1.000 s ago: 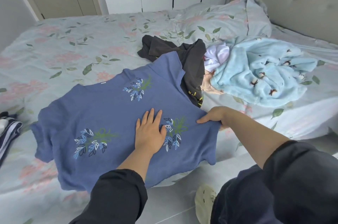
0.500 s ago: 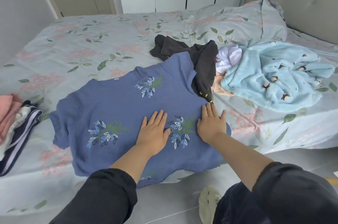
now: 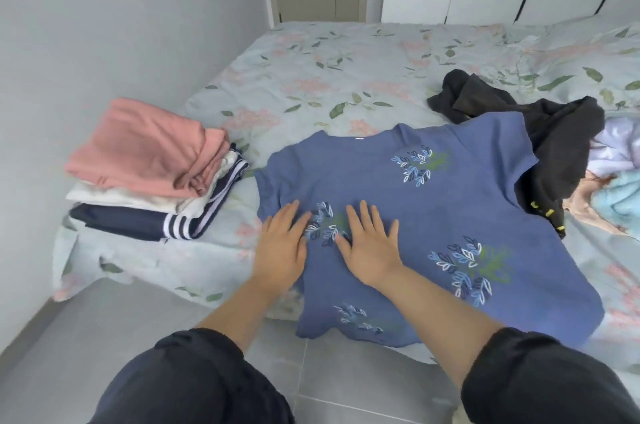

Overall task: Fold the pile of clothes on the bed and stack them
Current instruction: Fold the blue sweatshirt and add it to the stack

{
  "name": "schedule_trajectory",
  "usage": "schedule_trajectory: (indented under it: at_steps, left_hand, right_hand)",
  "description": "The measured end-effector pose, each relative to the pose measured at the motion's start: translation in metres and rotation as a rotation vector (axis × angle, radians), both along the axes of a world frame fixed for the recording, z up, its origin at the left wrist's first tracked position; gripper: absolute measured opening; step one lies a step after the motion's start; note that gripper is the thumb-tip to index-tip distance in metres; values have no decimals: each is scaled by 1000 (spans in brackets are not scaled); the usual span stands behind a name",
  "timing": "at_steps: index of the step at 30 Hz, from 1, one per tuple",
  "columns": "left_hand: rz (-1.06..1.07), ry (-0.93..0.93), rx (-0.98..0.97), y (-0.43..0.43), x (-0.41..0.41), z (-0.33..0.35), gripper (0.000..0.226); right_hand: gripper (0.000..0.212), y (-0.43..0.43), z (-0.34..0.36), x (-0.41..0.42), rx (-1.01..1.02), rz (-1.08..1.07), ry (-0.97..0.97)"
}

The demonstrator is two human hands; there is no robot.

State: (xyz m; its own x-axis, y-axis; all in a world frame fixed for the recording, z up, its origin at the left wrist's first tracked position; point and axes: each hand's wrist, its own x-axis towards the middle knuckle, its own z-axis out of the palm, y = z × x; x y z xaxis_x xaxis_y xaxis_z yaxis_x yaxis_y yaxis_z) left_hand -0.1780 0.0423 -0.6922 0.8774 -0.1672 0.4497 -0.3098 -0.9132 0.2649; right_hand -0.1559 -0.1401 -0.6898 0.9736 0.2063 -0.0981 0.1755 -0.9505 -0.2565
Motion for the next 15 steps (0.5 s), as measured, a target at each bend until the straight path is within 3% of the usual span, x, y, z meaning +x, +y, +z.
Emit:
schedule_trajectory:
  at_steps: [3, 5, 7, 9, 11, 13, 15]
  left_hand:
    - [395, 143, -528, 28, 0, 6, 44]
    - [586, 296, -735, 40, 15, 14, 32]
    - [627, 451, -739, 47, 35, 24, 16]
    - [603, 577, -687, 50, 49, 28, 34]
    - [622, 641, -686, 52, 60, 26, 35]
    - [658, 686, -765, 53, 68, 26, 20]
    - [691, 664, -1027, 58, 76, 27, 17]
  right_hand:
    - [72, 13, -16, -3, -58, 7, -7]
    - [73, 11, -19, 1, -81, 5, 14]
    - [74, 11, -19, 6, -101, 19, 54]
    - [74, 12, -18, 9, -111, 26, 92]
    - [75, 11, -17, 11, -110, 31, 120]
    - [76, 9, -17, 13, -97, 36, 143]
    - [77, 8, -16, 16, -63, 35, 172]
